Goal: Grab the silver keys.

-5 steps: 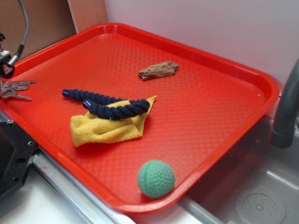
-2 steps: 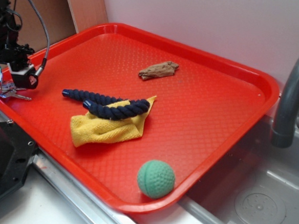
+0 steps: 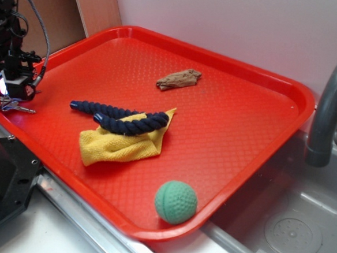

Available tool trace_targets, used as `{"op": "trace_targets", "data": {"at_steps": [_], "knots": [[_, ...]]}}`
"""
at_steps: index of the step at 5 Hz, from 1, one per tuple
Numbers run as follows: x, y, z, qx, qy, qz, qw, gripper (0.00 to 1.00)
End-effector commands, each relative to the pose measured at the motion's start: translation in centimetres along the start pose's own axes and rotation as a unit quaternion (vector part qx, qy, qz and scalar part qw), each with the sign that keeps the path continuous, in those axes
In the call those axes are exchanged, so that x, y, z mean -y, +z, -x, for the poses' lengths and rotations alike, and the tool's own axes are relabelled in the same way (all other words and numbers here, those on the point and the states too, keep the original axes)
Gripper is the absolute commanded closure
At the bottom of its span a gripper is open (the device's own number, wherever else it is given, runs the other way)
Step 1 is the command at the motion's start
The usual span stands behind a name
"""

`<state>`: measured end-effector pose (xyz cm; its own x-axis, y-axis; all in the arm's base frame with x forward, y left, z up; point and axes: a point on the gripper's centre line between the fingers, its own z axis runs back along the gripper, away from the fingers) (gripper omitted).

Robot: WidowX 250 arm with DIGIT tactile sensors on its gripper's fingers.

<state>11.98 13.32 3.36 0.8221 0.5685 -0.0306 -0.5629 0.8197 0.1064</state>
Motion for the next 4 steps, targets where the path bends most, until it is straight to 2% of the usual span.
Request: {"op": "trace_targets", "data": {"at_steps": [1, 2, 3, 4], "knots": [[0.9, 6.2, -0.4, 0.04, -0.082, -0.025, 0.995, 1.0], [3.3, 11.7, -1.8, 0.108, -0.154, 0.043, 0.981, 1.0], [6.4, 17.0, -1.6, 0.111, -0.23, 0.036, 0.966, 1.0], [7.4, 21.7, -1.0, 0.12, -0.29, 0.019, 0.949, 1.0]]}}
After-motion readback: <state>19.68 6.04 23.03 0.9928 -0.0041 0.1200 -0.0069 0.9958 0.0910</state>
